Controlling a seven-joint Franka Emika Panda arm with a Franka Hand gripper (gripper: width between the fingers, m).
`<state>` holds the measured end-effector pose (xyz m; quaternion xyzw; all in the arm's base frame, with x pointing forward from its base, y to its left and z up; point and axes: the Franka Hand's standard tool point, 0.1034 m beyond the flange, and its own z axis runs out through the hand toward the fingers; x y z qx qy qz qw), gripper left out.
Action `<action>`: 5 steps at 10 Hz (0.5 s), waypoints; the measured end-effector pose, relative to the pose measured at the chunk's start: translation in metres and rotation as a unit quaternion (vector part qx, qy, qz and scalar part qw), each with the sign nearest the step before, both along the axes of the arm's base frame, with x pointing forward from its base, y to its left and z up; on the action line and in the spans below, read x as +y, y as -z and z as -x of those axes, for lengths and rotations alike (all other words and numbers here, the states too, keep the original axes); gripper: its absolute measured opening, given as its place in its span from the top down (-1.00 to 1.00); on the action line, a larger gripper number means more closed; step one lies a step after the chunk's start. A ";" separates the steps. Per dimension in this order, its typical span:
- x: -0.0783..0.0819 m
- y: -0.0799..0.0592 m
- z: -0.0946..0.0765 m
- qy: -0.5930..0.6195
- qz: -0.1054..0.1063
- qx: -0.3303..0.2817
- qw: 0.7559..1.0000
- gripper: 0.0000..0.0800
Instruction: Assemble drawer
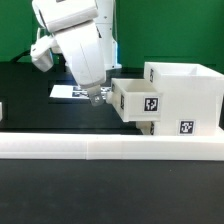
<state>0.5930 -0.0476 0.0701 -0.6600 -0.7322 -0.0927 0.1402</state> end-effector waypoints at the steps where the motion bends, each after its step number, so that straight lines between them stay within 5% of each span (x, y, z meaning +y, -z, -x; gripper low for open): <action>1: 0.001 0.000 -0.001 -0.012 0.008 -0.002 1.000 -0.62; 5: -0.008 0.012 0.000 0.004 0.020 -0.069 0.997 -0.62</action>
Offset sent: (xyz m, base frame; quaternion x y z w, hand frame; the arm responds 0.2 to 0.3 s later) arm 0.0000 0.0000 0.0000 -0.1296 0.0000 0.0000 0.9916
